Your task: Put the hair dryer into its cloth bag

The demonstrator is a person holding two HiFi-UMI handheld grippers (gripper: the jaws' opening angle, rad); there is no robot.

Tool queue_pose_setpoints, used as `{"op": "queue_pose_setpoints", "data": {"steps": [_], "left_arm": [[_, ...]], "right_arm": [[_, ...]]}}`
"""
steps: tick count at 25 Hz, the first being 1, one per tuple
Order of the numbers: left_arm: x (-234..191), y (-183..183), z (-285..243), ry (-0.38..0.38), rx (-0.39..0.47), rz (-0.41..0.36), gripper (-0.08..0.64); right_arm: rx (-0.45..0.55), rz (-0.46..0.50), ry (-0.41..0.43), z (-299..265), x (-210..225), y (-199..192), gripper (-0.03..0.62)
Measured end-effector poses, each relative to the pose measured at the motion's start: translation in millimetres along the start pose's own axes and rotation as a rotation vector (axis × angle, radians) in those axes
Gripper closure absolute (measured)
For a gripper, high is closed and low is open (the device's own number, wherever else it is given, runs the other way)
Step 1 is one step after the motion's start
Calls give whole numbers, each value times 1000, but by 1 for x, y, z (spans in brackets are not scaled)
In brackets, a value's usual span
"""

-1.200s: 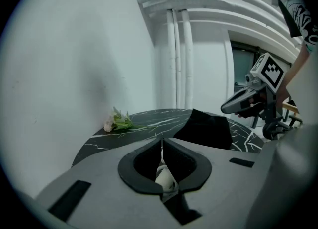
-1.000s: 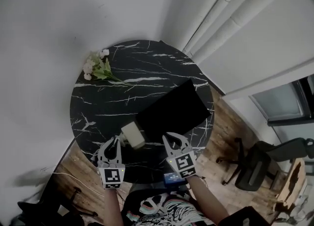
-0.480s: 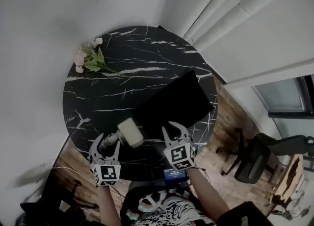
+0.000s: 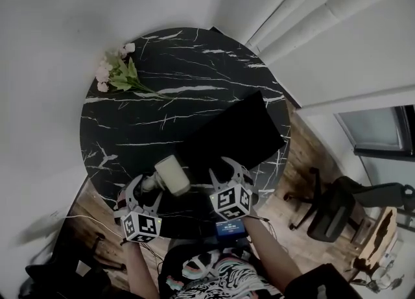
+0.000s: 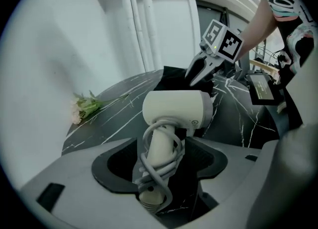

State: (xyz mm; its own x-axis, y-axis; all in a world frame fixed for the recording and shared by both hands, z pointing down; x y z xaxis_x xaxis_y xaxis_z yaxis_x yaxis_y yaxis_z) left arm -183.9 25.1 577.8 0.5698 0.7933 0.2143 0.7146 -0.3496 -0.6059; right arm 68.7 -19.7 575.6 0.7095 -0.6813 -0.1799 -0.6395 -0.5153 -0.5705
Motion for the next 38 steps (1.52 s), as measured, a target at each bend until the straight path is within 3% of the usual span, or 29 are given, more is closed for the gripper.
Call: {"op": "queue_pose_setpoints", "data": {"steps": [5,13,21,38], "left_arm": [[-2,-1,-5,-29,-3,5,264],[-6,-2,-12,-47,-10,11,250],[-8,-2,-13,-75,-27,21,245],[-8,-1,-11,-129,-37,-16,306]], "right_arm": [[-66,-40,1,-12,6,-7,476],[-68,-58,32,-15,12,-7,558],[-57,-52,52,-2,15,0,560],[1,-85,50,27,19,11,568]]}}
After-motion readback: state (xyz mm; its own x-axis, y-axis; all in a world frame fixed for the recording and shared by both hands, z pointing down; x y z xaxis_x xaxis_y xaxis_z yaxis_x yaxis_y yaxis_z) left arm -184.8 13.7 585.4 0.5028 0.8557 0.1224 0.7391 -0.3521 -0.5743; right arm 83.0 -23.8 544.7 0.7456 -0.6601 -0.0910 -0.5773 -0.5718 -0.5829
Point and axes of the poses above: the fingertips, and each gripper's own axes: z backward along the fingers, x to its right, y out of its top, the point moved 9 cm from there along z, backward along the fingers, and after that the axes turned 1 degree about -z, right-handed, at the moved point
